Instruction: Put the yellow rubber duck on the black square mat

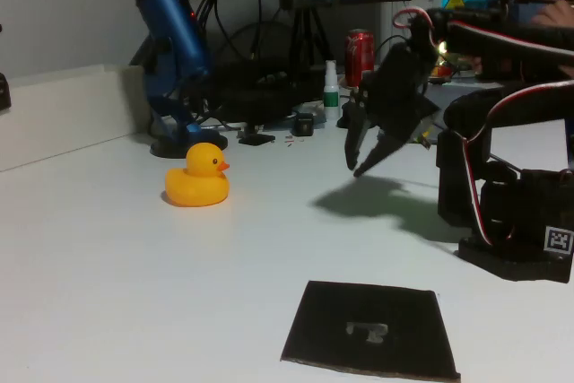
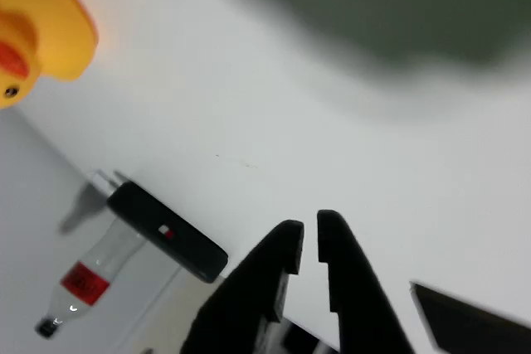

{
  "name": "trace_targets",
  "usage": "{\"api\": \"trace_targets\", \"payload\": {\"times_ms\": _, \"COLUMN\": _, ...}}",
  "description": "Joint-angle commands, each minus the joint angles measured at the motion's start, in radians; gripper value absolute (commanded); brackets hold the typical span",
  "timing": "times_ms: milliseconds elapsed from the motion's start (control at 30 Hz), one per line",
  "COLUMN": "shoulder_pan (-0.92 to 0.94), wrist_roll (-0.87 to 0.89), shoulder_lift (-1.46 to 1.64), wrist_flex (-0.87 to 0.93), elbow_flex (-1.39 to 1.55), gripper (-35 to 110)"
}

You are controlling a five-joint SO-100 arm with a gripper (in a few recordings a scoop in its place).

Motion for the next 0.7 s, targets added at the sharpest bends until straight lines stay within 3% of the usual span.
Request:
{"api": "trace_targets", "payload": {"times_ms": 0, "shoulder_pan": 0.009, "wrist_roll": -0.017, "shoulder_lift": -0.110, "wrist_flex": 0.005, "elbow_flex": -0.146, "gripper": 2}}
{"api": "trace_targets", "payload": {"times_ms": 667, "shoulder_pan": 0.018, "wrist_roll": -0.020, "shoulder_lift": -0.614, "wrist_flex": 0.014, "elbow_flex": -0.792, "gripper": 2}}
